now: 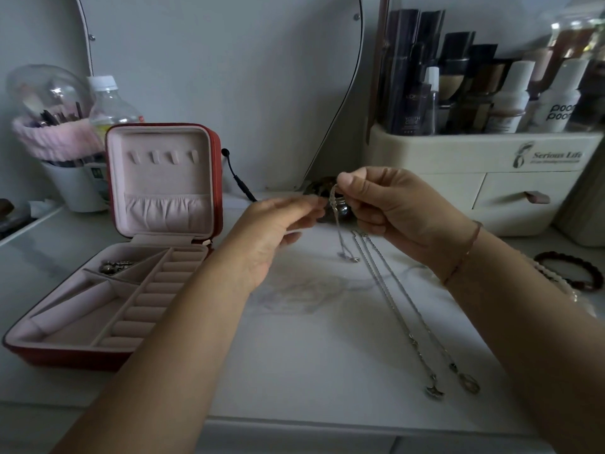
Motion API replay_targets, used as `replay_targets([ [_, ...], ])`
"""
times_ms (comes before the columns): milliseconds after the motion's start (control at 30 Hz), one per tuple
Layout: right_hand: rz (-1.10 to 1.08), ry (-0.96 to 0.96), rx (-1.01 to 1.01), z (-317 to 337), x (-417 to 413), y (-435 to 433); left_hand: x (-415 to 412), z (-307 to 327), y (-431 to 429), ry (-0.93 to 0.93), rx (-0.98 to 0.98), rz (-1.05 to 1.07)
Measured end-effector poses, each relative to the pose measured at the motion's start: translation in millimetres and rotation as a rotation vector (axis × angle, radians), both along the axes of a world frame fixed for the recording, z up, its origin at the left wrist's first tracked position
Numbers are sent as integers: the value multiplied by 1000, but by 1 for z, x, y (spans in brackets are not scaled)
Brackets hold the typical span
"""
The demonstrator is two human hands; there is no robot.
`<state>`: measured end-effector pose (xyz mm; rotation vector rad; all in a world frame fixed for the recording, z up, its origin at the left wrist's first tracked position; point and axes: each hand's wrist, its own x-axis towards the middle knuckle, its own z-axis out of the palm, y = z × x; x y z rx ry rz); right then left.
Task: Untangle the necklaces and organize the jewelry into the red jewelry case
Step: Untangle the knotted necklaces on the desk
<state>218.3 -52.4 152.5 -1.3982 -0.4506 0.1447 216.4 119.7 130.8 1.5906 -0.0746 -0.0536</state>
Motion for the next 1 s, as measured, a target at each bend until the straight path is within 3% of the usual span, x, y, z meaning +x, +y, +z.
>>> replay_targets([
  [167,-47,-24,-64,0,-2,2,-5,4,-3,-73,-123,-189],
  [767,-167,-11,-150,-6,4,6,0,4,-2,-136,-304,-38],
  [1000,-134,54,-369,-7,3,3,-4,8,-3,-169,-292,-82],
])
